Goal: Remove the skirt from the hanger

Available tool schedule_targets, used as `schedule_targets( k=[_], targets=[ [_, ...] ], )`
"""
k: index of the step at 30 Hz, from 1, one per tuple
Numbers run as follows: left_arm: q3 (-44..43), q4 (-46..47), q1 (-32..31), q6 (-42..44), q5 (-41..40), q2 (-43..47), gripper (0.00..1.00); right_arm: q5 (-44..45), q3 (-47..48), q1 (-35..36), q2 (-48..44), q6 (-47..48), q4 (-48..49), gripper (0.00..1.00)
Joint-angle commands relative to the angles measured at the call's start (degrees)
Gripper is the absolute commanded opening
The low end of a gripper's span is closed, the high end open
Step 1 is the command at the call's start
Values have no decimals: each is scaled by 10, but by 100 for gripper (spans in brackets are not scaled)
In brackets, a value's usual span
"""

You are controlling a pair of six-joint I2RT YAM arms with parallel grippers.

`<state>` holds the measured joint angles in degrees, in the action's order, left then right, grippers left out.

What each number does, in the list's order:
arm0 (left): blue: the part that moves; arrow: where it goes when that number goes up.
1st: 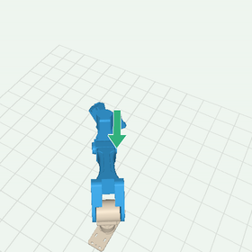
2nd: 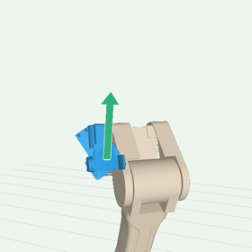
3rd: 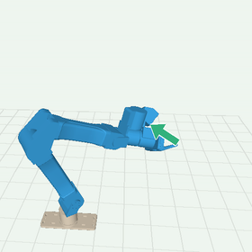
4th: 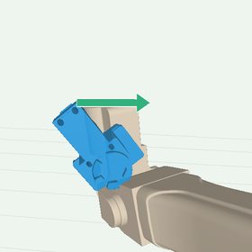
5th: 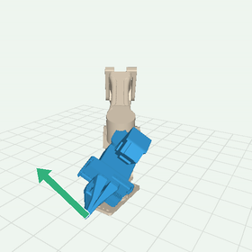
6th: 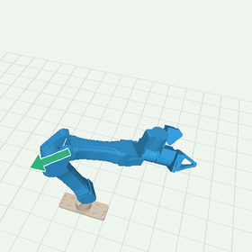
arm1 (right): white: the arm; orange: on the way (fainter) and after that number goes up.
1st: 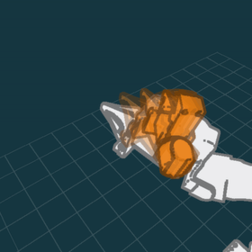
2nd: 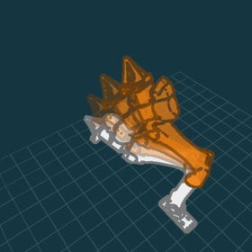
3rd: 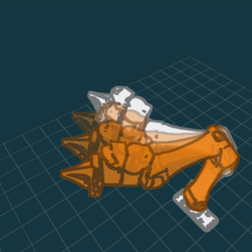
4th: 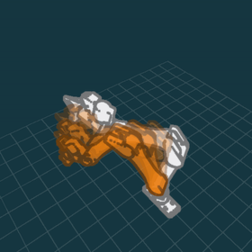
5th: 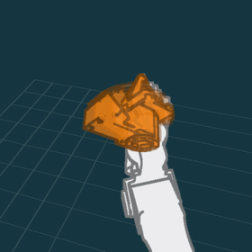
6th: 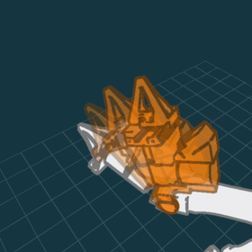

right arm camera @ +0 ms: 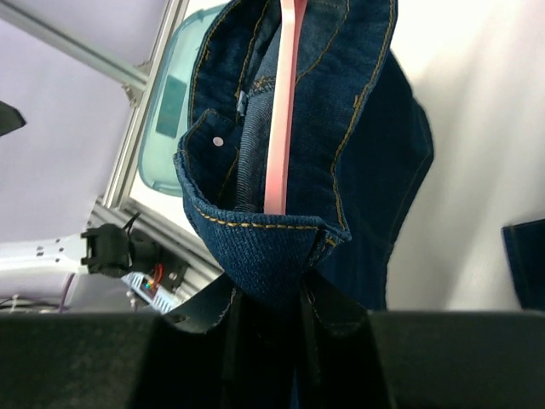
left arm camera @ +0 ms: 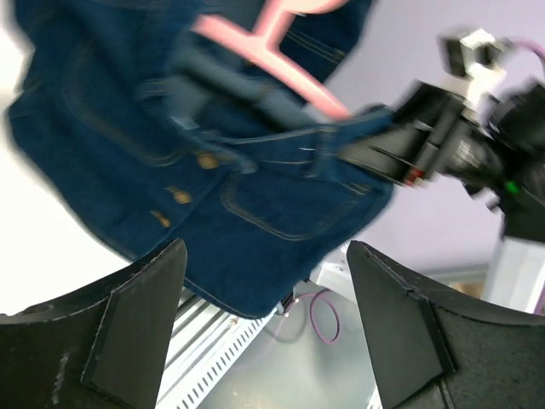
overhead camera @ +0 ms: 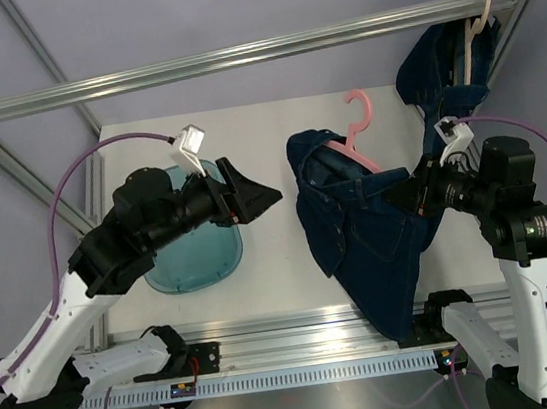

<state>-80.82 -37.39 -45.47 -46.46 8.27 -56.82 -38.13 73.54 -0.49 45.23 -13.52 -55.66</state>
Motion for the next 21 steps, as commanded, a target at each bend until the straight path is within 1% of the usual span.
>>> schedule_targets(
  k=[1, 2, 3, 5, 6, 9, 11, 12, 13, 14, 15, 17, 21],
  targets=[
    [-24, 23, -68, 38, -160, 11, 80, -79, -11, 1, -16, -21, 39, 0],
    [-15, 41, -70, 37, -137, 10, 80, -121, -19, 2, -19, -29, 43, 0],
    [4, 63, -83, 34, -135, 7, 80, -137, -30, 1, -24, -31, 44, 0],
    [15, 71, -100, 37, -156, 2, 80, -155, -41, 2, -30, -33, 42, 0],
    [22, 79, -121, 37, -167, 1, 80, -158, -53, 20, -33, -36, 42, 0],
    [40, 99, -153, 43, -194, -4, 79, -188, -75, 37, -37, -50, 52, 0],
    [16, 92, -165, 58, -220, -28, 79, -189, -75, 65, -30, -52, 50, 0],
    [1, 76, -182, 68, -232, -41, 79, -181, -71, 78, -27, -55, 52, 0],
    [-17, 66, -192, 89, -247, -70, 79, -169, -67, 93, -23, -58, 56, 0],
    [-53, 44, -206, 96, -271, -85, 78, -148, -62, 122, -20, -67, 58, 0],
    [-71, 34, -210, 102, -283, -100, 78, -144, -57, 135, -18, -73, 63, 0],
    [-113, 16, -218, 115, -308, -132, 77, -140, -52, 152, -14, -91, 78, 0],
    [-131, -4, -226, 123, -333, -146, 76, -148, -46, 159, -24, -111, 94, 0]
  ],
)
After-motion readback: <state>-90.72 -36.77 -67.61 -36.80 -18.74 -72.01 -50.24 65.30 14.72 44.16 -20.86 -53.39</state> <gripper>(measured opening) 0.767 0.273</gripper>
